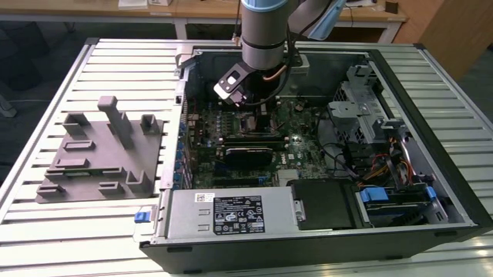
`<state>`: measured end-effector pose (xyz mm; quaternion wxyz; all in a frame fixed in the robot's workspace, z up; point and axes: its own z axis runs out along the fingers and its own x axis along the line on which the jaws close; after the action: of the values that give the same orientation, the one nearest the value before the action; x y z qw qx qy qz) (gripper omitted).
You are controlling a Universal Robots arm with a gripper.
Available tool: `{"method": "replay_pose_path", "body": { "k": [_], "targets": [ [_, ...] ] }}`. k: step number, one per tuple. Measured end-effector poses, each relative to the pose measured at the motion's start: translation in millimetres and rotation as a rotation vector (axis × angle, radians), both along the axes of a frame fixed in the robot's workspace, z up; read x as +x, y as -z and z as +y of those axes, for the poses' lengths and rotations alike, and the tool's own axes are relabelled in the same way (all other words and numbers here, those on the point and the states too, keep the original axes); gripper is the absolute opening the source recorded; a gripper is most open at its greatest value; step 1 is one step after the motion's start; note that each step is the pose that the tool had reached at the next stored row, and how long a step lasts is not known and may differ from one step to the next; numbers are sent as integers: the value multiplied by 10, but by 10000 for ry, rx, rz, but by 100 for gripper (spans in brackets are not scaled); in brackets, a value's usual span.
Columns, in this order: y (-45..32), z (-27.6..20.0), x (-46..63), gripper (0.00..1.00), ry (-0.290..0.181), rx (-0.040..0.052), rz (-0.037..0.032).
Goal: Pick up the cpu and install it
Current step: 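Place the cpu into insertion slot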
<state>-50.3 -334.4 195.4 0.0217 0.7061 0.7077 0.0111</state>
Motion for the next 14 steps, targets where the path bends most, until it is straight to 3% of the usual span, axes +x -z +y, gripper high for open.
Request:
{"method": "replay_pose_path", "body": {
  "k": [7,8,14],
  "targets": [
    [0,0,0,54,0,-3,0],
    [0,0,0,60,0,-3,-1],
    [-14,0,0,60,0,-3,0]
  ]
}}
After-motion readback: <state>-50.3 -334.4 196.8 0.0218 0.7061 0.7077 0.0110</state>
